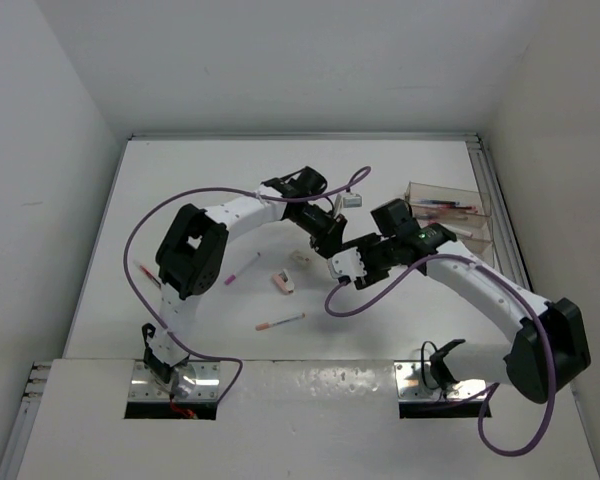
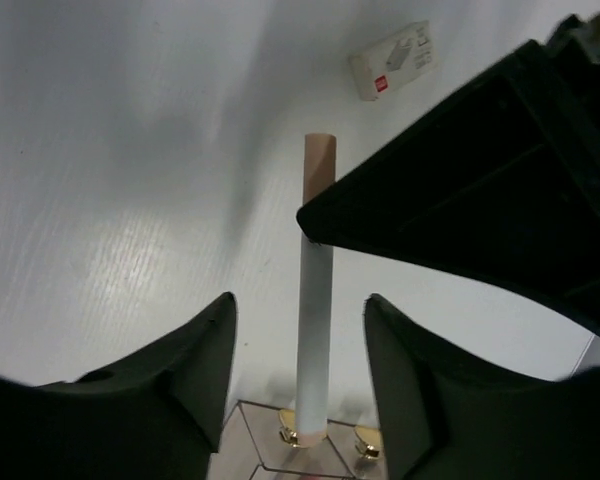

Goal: Sort the stationery into containers
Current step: Pass the stationery from the left arm to the right, then place the stationery into the container, then grab a piece of stationery with the left arm, then pass the stationery from the left arm to the right, then place the stationery into the container, then grab a piece of stationery with the left arm

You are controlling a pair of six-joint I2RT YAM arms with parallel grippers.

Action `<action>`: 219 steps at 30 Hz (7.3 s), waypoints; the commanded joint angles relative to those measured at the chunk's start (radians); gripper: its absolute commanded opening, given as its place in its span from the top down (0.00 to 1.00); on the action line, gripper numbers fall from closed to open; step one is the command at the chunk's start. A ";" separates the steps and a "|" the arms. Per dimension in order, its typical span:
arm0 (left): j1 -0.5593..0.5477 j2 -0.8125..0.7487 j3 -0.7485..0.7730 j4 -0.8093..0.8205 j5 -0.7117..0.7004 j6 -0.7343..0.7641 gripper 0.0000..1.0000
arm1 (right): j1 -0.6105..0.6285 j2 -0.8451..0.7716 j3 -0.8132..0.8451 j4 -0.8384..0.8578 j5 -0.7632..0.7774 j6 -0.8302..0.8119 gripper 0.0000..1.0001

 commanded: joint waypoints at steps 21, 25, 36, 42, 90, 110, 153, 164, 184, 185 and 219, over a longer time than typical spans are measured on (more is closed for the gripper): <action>0.281 -0.212 -0.008 -0.021 0.010 0.109 0.21 | -0.577 0.103 0.164 -0.030 -0.102 -0.114 1.00; 0.311 -0.227 -0.023 -0.045 -0.015 0.142 0.20 | -0.705 0.190 0.232 -0.039 -0.127 -0.182 0.99; 0.421 -0.368 -0.202 0.002 -0.187 0.151 0.01 | -0.835 0.403 0.306 -0.016 -0.101 -0.311 0.95; 0.464 -0.454 -0.271 -0.108 -0.350 0.289 0.00 | -0.854 0.456 0.310 0.007 -0.087 -0.305 0.66; 0.375 -0.374 -0.503 -0.011 -0.452 0.260 1.00 | -0.488 -0.112 0.170 -0.119 -0.406 0.244 0.48; 0.317 -0.310 -0.399 -0.171 0.235 0.186 1.00 | 0.200 0.053 0.020 0.363 -0.086 -0.115 0.40; 0.435 -0.865 -0.552 0.082 -0.465 0.214 0.02 | -0.825 0.354 0.349 -0.098 -0.119 -0.314 1.00; 0.359 -0.870 -0.623 -0.050 -0.394 0.398 0.08 | -0.845 0.489 0.370 -0.138 -0.026 -0.328 0.87; -0.111 -0.672 -0.787 -0.006 -0.765 0.423 0.23 | -0.751 0.197 0.343 -0.139 -0.207 0.173 0.44; -0.138 -0.667 -0.791 0.004 -0.785 0.423 0.23 | -0.740 0.183 0.329 -0.141 -0.223 0.189 0.44; -0.232 -0.336 -0.657 0.085 -0.730 0.252 1.00 | -0.783 -0.236 0.131 -0.124 -0.443 0.318 0.50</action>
